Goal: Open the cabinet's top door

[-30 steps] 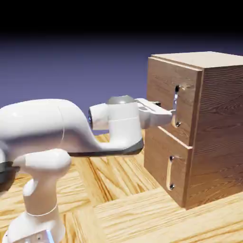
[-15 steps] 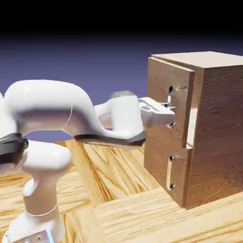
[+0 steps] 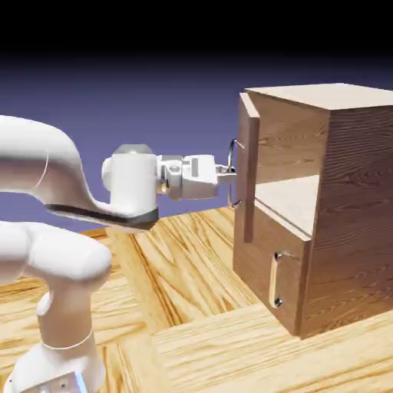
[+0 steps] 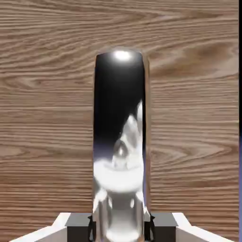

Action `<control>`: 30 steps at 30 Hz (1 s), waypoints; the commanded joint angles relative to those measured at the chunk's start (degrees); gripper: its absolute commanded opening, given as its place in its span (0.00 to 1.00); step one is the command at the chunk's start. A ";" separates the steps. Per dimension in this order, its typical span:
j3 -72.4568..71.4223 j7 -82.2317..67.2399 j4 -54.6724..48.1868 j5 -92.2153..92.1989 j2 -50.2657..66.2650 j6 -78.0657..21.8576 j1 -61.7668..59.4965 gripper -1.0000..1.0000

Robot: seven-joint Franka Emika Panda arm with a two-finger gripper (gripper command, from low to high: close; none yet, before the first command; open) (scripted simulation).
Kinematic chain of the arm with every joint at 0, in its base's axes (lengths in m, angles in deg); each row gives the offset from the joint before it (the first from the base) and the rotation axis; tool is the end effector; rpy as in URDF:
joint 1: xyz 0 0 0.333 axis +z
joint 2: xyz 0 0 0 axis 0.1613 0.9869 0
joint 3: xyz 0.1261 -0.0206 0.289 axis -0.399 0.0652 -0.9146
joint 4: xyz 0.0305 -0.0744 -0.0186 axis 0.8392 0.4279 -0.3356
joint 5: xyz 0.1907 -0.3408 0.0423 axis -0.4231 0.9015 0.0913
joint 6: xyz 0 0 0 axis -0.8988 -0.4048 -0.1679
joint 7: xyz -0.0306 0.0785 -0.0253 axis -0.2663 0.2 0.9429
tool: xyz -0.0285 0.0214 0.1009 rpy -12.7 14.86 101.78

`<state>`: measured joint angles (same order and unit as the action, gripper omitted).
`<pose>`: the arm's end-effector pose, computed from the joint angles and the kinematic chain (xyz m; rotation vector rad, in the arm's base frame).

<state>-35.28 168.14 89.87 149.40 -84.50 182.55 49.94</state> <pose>0.2933 0.0619 0.4518 -1.6857 1.1957 -2.0401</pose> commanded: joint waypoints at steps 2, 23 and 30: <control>-3.73 -0.07 0.53 -5.09 0.29 -3.94 1.12 0.00; -40.39 7.32 -1.18 -23.74 -0.25 23.75 -38.71 0.00; -52.59 3.68 -0.60 -36.21 -7.98 34.45 -51.55 0.00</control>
<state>-87.86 171.84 89.26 113.23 -92.48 217.05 -1.61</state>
